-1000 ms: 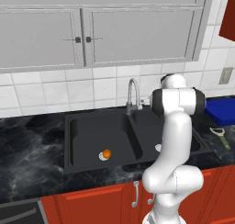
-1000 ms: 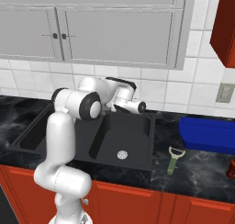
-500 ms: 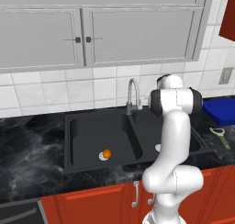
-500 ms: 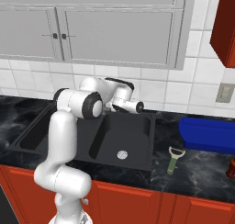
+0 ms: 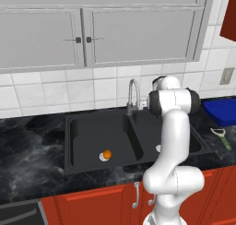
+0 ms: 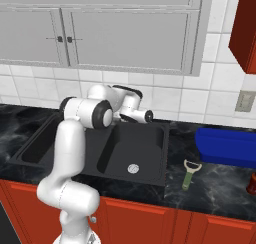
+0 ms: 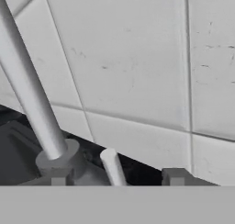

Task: Pick up all produce items and place them in the sink. Turn on the sink faucet to wash them. Then turn the sink off and put them in the tray.

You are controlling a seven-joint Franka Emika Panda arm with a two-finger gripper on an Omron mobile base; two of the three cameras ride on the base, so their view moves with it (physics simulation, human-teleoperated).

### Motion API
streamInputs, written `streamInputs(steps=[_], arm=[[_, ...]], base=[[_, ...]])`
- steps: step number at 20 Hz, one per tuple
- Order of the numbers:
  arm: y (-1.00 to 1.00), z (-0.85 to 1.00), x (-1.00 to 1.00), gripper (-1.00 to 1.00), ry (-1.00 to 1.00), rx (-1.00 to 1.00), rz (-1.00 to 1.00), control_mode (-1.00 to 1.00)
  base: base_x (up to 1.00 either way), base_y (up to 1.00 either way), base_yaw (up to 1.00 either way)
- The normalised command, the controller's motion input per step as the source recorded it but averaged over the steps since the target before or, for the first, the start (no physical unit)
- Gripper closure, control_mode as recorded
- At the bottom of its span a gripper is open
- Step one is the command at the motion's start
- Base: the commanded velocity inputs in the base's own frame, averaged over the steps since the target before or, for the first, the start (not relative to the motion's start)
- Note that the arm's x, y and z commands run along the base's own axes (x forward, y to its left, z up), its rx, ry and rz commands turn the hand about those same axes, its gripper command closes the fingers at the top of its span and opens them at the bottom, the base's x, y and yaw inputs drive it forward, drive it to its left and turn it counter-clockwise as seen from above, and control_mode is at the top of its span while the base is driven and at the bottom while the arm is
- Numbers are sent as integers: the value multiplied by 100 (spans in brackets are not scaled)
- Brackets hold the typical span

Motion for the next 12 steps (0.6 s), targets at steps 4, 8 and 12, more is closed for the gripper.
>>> streamInputs(steps=[4,8,12], arm=[[3,-2,16,100,0,0,1,-100],[0,0,3,100,0,0,0,-100],[0,0,0,100,0,0,0,-100]], base=[[0,0,0],[0,0,0],[0,0,0]])
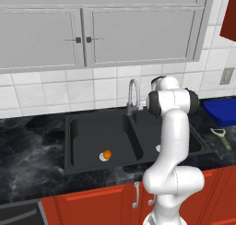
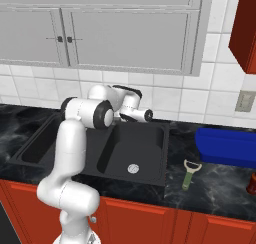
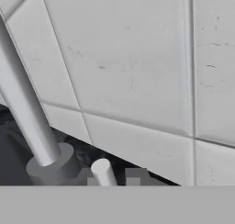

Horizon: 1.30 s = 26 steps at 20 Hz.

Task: Pick up all produce items and place them in the sink. Turn on the sink faucet to wash them. Then turn the sink off and put them in the tray.

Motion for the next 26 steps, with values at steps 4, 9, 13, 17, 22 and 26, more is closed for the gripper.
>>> streamInputs(steps=[4,9,13,17,22,26], arm=[[0,0,0,100,0,0,0,-100],[-1,0,0,100,0,0,0,-100],[-11,0,0,100,0,0,0,-100],[-34,-1,0,100,0,4,1,-100],[-52,-1,0,100,0,8,3,-100],[-57,-6,0,100,0,9,3,-100]], base=[[0,0,0],[0,0,0],[0,0,0],[0,0,0],[0,0,0],[0,0,0]])
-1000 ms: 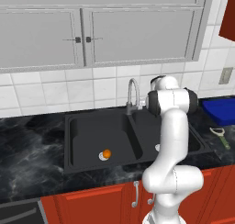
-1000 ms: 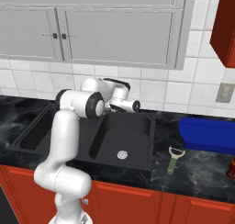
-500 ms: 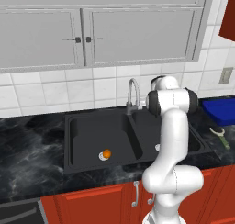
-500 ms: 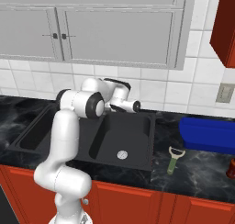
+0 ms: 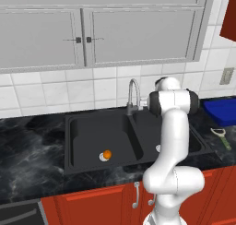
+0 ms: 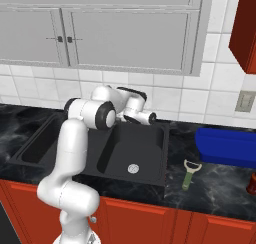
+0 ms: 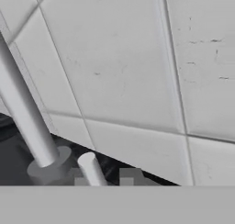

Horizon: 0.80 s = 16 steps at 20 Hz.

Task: Pick up all produce items and place them in the sink. Turn on the sink faucet to wash them. Then turn the sink off and put them in the tray.

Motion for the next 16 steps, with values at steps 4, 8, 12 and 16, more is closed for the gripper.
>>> streamInputs(steps=[4,8,12,16], arm=[[-57,-10,3,100,0,7,2,-100],[-60,-16,2,100,0,7,2,-100],[-62,-16,5,100,2,7,2,-100],[-60,-18,6,100,3,6,2,-100]], base=[[0,0,0],[0,0,0],[0,0,0],[0,0,0]])
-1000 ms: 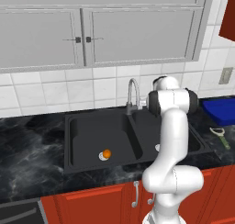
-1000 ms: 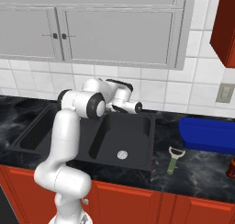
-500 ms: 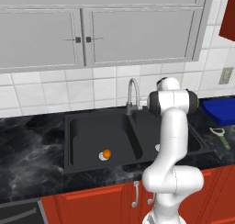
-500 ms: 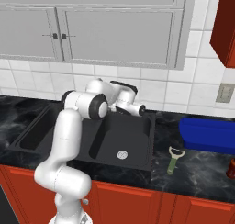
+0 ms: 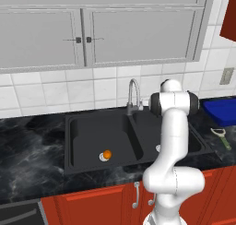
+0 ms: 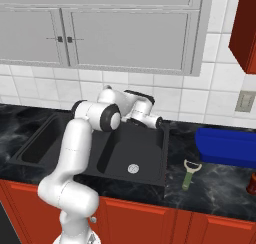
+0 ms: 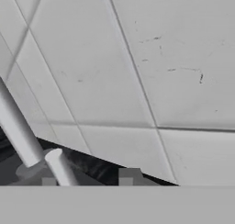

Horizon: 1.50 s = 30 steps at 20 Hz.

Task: Pick up all produce items and place them in the sink. Turn on the sink faucet to wash them. Then turn the sink off and put them in the tray.

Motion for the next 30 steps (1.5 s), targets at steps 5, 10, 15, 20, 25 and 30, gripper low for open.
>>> streamInputs(steps=[5,10,15,20,25,30], arm=[[-53,-21,4,100,3,4,2,-100],[-37,-18,4,100,2,2,2,-100],[-30,-15,2,100,3,0,1,-100],[-3,0,0,100,0,0,0,-100],[0,0,0,100,0,0,0,-100],[0,0,0,100,0,0,0,-100]], base=[[0,0,0],[0,0,0],[0,0,0],[0,0,0],[0,0,0],[0,0,0]])
